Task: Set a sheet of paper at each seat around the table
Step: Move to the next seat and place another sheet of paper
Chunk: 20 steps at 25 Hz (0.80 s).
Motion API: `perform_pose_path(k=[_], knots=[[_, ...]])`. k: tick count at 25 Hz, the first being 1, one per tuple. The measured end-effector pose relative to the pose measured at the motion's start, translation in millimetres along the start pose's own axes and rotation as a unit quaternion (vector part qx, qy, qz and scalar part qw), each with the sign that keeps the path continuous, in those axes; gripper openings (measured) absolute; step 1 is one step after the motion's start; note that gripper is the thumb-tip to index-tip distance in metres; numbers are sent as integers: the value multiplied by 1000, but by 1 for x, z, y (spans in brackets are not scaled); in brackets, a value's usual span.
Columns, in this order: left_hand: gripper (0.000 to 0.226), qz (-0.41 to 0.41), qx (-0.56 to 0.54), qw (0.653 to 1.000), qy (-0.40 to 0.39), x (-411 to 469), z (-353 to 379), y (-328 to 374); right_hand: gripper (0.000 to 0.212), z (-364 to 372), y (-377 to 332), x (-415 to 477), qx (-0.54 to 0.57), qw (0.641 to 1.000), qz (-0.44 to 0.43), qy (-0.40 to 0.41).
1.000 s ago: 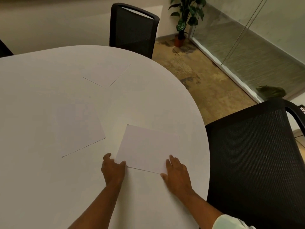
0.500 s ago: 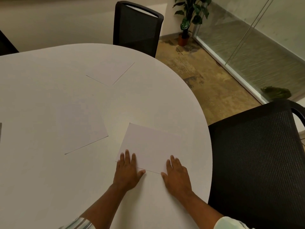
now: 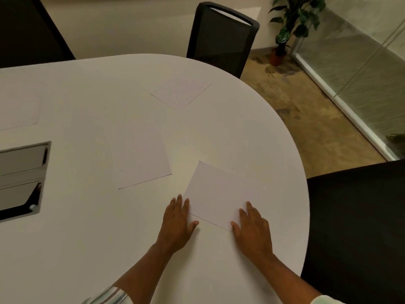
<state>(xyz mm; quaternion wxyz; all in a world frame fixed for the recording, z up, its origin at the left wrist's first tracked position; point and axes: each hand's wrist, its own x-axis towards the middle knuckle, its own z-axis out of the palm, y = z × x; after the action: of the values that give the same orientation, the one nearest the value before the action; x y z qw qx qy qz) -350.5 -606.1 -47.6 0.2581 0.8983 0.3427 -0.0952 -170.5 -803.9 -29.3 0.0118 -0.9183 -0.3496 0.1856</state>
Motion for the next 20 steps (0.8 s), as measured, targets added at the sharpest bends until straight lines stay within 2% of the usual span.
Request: perform_pose_path(k=[6, 12, 20], knots=[[80, -130, -61, 987, 73, -8, -40, -64, 72, -4, -74, 34, 22, 996, -80, 30], [77, -206, -130, 962, 125, 1, -91, -123, 79, -3, -165, 79, 47, 984, -172, 23], [61, -284, -327, 873, 224, 42, -141, -163, 84, -8, -255, 140, 21, 970, -243, -17]])
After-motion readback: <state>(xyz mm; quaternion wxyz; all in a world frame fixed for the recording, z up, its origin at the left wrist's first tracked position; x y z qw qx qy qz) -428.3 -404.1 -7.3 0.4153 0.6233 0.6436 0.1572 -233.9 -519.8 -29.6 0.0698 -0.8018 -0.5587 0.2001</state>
